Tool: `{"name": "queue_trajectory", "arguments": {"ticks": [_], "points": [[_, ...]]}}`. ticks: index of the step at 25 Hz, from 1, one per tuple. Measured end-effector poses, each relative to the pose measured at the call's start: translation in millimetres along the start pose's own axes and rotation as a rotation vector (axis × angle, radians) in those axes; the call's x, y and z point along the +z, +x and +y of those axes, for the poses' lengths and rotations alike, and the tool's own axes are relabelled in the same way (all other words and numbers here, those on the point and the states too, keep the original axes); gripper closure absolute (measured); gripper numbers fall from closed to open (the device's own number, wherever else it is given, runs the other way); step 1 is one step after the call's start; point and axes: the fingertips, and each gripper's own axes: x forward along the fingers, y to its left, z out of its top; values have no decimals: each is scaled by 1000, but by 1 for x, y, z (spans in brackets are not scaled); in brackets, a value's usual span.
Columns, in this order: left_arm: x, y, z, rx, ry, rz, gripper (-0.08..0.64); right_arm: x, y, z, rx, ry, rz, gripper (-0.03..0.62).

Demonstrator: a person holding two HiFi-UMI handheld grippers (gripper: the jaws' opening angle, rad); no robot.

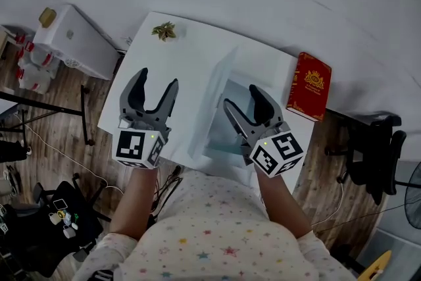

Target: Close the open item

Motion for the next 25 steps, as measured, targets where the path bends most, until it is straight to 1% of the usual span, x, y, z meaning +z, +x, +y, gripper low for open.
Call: {"name": "queue_trajectory", "arguments": {"ticks": [6, 9, 11, 14, 20, 25], "points": [[-3, -3, 12, 29, 4, 9, 281, 3, 12, 7, 40, 28, -5, 288], [-6, -5, 14, 35, 0, 16, 281, -2, 20, 11, 49, 24, 26, 295], [-7, -6, 15, 35, -2, 19, 281, -10, 24, 11, 42, 19, 61, 296], [-9, -6, 16, 34, -2, 21, 281, -20, 24, 8, 31, 23, 93, 313], [-11, -9, 18, 32, -11, 27, 281, -25, 19, 6, 7, 3, 114, 392], [-11, -8, 16, 25, -18, 23, 281, -29, 10, -2, -28, -21, 131, 401]]}}
